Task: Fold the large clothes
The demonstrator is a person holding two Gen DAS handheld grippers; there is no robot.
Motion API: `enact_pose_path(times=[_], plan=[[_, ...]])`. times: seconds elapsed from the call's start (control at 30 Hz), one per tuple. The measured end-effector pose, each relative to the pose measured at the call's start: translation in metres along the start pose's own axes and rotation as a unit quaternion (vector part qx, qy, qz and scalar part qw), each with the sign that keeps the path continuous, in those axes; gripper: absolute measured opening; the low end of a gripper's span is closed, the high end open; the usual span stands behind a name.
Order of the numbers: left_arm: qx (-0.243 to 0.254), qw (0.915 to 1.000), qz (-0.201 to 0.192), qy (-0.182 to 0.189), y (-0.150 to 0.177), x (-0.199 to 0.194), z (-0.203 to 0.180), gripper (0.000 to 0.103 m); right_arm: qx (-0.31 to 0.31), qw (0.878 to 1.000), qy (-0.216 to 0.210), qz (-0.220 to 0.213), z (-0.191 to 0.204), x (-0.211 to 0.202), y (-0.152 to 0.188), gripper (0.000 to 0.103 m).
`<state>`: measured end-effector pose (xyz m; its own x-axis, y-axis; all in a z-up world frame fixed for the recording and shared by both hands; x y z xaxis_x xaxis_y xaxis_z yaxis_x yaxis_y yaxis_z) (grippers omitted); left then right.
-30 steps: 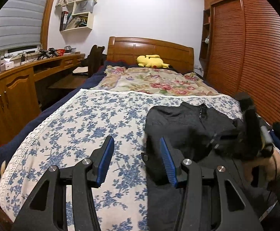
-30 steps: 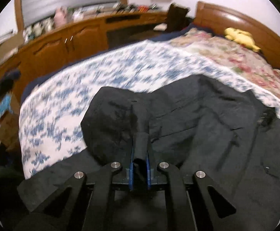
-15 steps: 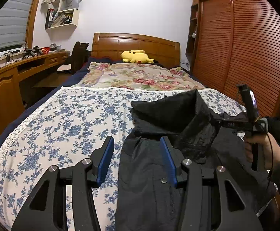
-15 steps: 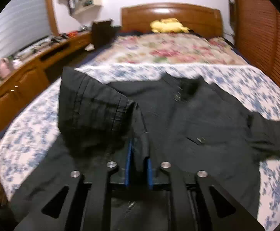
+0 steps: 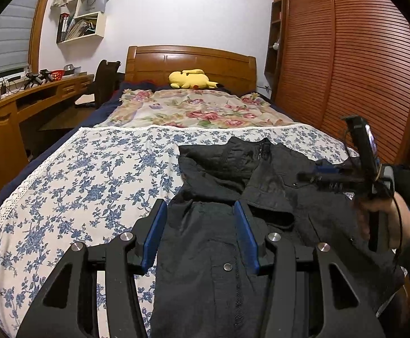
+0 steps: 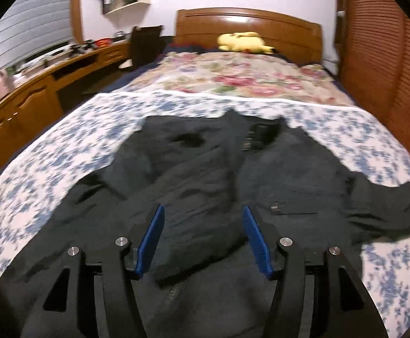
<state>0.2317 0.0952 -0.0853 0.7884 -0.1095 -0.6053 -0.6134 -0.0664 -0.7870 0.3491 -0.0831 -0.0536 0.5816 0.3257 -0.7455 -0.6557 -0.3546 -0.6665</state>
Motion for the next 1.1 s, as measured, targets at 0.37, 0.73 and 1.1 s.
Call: enact_pose_path(times=[0.37, 0.73, 1.1], plan=[[0.001, 1.0, 0.007, -0.004, 0.003, 0.003, 0.001, 0.05, -0.074, 0.991, -0.032, 0.105, 0.042, 0.096, 0.023, 0.074], [0.013, 0.9998, 0.013, -0.002, 0.005, 0.005, -0.005, 0.05, -0.095, 0.985, 0.006, 0.145, 0.044, 0.136, 0.017, 0.067], [0.027, 0.9994, 0.021, -0.001, 0.008, 0.01, -0.015, 0.05, -0.07, 0.991, -0.002, 0.113, 0.023, 0.094, 0.011, 0.005]])
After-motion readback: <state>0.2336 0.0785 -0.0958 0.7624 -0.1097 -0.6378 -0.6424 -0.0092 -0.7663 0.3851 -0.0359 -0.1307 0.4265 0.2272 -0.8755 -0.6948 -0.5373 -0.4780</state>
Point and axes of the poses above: each gripper's, at about its wrist camera, not at the fingertips, and x roughly the way its jaws point, z to its left, y to its underside, the point moved 6 cm from there along x, roughly the way its jaws point, and after that the axes turned 9 degrees about z, right-handed, at the moved point
